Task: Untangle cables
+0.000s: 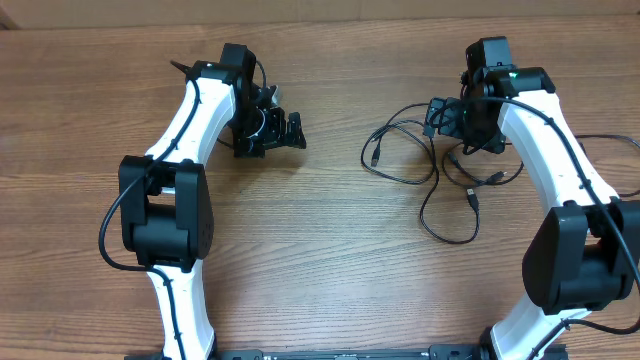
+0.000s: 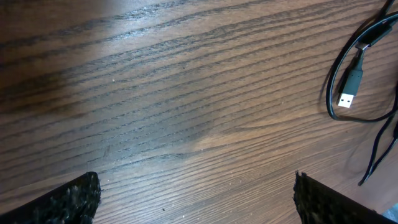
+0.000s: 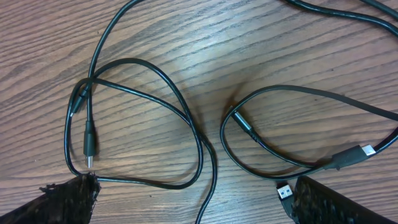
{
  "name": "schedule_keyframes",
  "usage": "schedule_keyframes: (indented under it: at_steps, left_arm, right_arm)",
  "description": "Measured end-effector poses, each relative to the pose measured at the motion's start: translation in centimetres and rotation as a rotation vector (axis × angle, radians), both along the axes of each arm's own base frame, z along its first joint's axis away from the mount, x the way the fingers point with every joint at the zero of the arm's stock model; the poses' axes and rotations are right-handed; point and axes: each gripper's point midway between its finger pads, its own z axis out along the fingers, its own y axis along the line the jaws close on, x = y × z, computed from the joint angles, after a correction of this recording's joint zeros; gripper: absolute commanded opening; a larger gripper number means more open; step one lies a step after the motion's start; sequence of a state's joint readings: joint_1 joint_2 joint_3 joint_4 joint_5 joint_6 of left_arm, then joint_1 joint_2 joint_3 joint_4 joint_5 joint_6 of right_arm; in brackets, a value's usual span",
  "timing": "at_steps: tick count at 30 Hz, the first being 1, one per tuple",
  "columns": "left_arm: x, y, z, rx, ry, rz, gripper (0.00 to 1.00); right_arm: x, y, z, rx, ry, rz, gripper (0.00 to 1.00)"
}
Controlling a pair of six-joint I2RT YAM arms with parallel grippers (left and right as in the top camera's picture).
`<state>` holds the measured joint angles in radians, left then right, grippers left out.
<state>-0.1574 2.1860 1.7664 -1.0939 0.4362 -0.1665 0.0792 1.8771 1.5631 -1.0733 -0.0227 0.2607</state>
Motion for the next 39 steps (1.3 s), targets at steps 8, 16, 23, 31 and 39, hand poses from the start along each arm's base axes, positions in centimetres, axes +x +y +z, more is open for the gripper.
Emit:
schedule_keyframes:
  at_steps: [8, 16, 23, 31, 39]
  left_arm:
    - [0.0, 0.0, 0.0, 0.0, 0.0, 0.0, 1.0]
    - [0.1, 0.1, 0.0, 0.007, -0.005, 0.0, 0.99]
    - [0.2, 0.7, -0.2, 0.072, -0.022, -0.006, 1.0]
    - [-0.5, -2.2, 8.7, 0.158, -0.282, -0.093, 0.99]
    - [-5.9, -6.9, 21.4, 0.06, -0.597, -0.202, 1.0]
  right_arm:
    - [0.0, 0.0, 0.0, 0.0, 0.0, 0.0, 1.0]
    - [0.0, 0.0, 0.0, 0.0, 0.0, 0.0, 1.0]
    - [0.0, 0.0, 0.0, 0.0, 0.0, 0.0, 1.0]
    - [0.0, 0.0, 0.0, 0.0, 0.0, 0.0, 1.0]
    - [0.0, 0.0, 0.0, 0.0, 0.0, 0.0, 1.0]
